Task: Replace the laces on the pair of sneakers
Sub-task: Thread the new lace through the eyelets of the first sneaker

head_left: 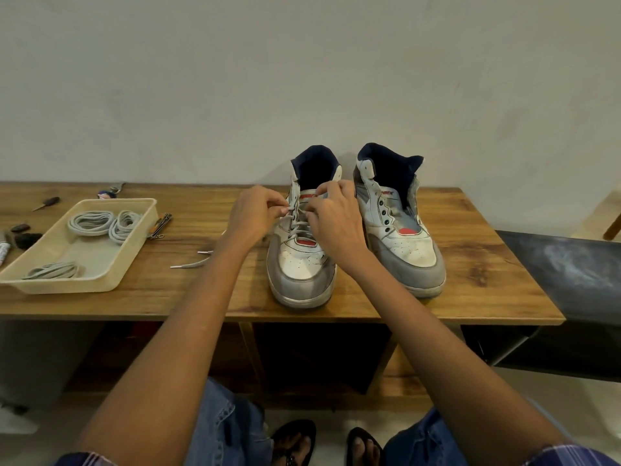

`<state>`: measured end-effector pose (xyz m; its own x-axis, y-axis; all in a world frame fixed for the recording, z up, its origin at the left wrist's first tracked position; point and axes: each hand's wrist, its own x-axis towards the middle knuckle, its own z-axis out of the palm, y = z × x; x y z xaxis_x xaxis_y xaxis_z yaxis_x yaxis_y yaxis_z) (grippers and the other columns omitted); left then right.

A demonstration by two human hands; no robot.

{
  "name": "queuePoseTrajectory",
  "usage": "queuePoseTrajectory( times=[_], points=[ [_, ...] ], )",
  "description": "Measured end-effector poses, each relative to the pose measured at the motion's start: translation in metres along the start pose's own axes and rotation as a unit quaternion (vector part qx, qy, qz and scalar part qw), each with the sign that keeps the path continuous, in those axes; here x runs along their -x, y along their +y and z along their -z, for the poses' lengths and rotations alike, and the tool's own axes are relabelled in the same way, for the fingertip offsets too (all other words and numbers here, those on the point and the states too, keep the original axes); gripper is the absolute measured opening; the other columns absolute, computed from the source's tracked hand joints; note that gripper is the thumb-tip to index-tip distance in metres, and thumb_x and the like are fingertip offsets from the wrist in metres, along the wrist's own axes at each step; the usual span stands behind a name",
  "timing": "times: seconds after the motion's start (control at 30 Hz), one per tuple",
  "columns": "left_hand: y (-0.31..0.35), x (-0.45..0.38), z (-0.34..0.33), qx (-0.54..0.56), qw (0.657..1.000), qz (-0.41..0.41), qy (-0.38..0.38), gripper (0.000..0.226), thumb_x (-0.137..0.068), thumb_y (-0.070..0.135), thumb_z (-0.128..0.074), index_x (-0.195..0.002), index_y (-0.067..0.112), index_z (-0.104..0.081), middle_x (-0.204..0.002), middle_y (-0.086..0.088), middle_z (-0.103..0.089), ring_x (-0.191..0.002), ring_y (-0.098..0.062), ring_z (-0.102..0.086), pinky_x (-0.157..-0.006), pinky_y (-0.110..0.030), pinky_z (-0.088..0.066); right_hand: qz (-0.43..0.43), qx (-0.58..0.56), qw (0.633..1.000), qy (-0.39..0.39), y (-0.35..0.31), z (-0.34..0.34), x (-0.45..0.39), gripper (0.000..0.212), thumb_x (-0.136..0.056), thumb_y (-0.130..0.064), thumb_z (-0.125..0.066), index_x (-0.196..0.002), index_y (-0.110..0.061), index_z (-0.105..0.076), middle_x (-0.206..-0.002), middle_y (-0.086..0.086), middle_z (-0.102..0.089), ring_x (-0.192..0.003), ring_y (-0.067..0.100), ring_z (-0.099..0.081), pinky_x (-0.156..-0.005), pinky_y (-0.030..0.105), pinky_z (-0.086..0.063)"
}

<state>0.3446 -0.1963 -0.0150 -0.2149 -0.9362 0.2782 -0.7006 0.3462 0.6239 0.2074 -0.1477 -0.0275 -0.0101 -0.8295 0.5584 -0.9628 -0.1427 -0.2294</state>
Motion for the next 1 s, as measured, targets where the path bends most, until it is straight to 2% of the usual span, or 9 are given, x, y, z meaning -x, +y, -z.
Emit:
queuePoseTrajectory(
  times=[0.1, 0.2, 0.3, 0.37, 0.5, 0.63, 0.73, 0.9, 1.0],
  points=[
    [0.002, 0.000, 0.000, 0.004, 1.000, 0.007, 0.024, 0.012, -0.078, 0.015, -0.073, -0.090, 0.017, -0.075, -0.086, 0.001, -0.072, -0.080, -0.010, -0.065, -0.077, -0.030, -0.052, -0.014, -0.037, 0.999, 0.017, 0.001, 0.001, -0.001, 0.017, -0.088, -0.013, -0.059, -0.094, -0.005, -0.073, -0.114, 0.012, -0.059, -0.113, 0.031, -0.042, -0.087, 0.036, -0.041],
    [0.007, 0.006, 0.004, -0.065, 0.991, -0.053, 0.101, 0.009, -0.076, 0.020, -0.075, -0.084, 0.020, -0.075, -0.081, 0.002, -0.071, -0.067, -0.007, -0.056, -0.064, -0.024, -0.043, -0.022, -0.064, 0.997, 0.040, 0.002, 0.001, 0.000, 0.013, -0.086, -0.013, -0.063, -0.091, -0.007, -0.074, -0.108, 0.010, -0.060, -0.108, 0.028, -0.044, -0.084, 0.034, -0.041],
    [0.009, 0.010, 0.003, -0.124, 0.971, -0.118, 0.169, 0.008, -0.076, 0.013, -0.074, -0.084, 0.014, -0.075, -0.081, -0.007, -0.067, -0.081, -0.017, -0.055, -0.067, -0.028, -0.040, -0.023, -0.060, 0.997, 0.049, 0.001, 0.000, 0.000, 0.011, -0.084, -0.011, -0.066, -0.090, -0.005, -0.074, -0.105, 0.011, -0.061, -0.106, 0.028, -0.046, -0.083, 0.033, -0.041],
    [0.007, 0.009, -0.002, -0.149, 0.973, -0.099, 0.148, 0.007, -0.078, 0.011, -0.072, -0.084, 0.015, -0.074, -0.081, -0.005, -0.068, -0.085, -0.019, -0.055, -0.072, -0.031, -0.042, -0.014, -0.041, 0.998, 0.041, 0.001, 0.000, 0.000, 0.013, -0.085, -0.013, -0.065, -0.092, -0.005, -0.073, -0.108, 0.011, -0.061, -0.108, 0.028, -0.046, -0.084, 0.035, -0.044],
    [0.001, 0.003, -0.007, -0.162, 0.986, -0.010, 0.045, 0.021, -0.084, 0.002, -0.062, -0.092, 0.020, -0.069, -0.088, -0.001, -0.070, -0.092, -0.022, -0.060, -0.084, -0.041, -0.049, 0.002, 0.007, 1.000, -0.006, 0.001, 0.001, -0.001, 0.025, -0.093, -0.022, -0.056, -0.107, -0.006, -0.068, -0.122, 0.012, -0.054, -0.119, 0.029, -0.039, -0.087, 0.036, -0.042],
    [-0.002, -0.002, 0.002, -0.011, 0.999, 0.007, -0.043, 0.029, -0.084, 0.003, -0.064, -0.112, 0.011, -0.067, -0.108, -0.006, -0.068, -0.103, -0.021, -0.061, -0.093, -0.038, -0.048, 0.005, 0.033, 0.999, -0.030, -0.002, -0.001, 0.000, 0.028, -0.096, -0.028, -0.050, -0.108, -0.009, -0.067, -0.130, 0.012, -0.047, -0.126, 0.030, -0.031, -0.090, 0.037, -0.038],
    [0.002, -0.002, 0.004, 0.023, 0.999, 0.004, -0.023, 0.020, -0.089, 0.011, -0.061, -0.106, 0.006, -0.070, -0.102, -0.008, -0.070, -0.094, -0.018, -0.063, -0.089, -0.033, -0.048, -0.008, 0.020, 0.999, -0.036, -0.004, -0.003, -0.003, 0.029, -0.096, -0.028, -0.050, -0.109, -0.009, -0.068, -0.132, 0.011, -0.045, -0.127, 0.030, -0.029, -0.092, 0.038, -0.036],
    [0.005, 0.000, 0.002, 0.040, 0.999, 0.010, -0.017, 0.017, -0.079, 0.008, -0.071, -0.096, 0.009, -0.073, -0.093, -0.008, -0.072, -0.079, -0.010, -0.062, -0.082, -0.028, -0.050, -0.030, -0.026, 0.999, 0.003, -0.004, -0.007, -0.004, 0.024, -0.093, -0.021, -0.053, -0.103, -0.009, -0.071, -0.123, 0.009, -0.053, -0.121, 0.029, -0.035, -0.088, 0.036, -0.038],
    [0.009, 0.004, 0.003, -0.014, 0.996, -0.070, 0.057, 0.011, -0.075, 0.014, -0.075, -0.086, 0.016, -0.075, -0.083, 0.000, -0.073, -0.081, -0.012, -0.063, -0.096, -0.037, -0.043, -0.011, -0.060, 0.995, 0.079, 0.000, -0.010, -0.002, 0.012, -0.084, -0.012, -0.065, -0.086, -0.004, -0.073, -0.105, 0.013, -0.060, -0.106, 0.033, -0.048, -0.078, 0.039, -0.044]
  ],
)
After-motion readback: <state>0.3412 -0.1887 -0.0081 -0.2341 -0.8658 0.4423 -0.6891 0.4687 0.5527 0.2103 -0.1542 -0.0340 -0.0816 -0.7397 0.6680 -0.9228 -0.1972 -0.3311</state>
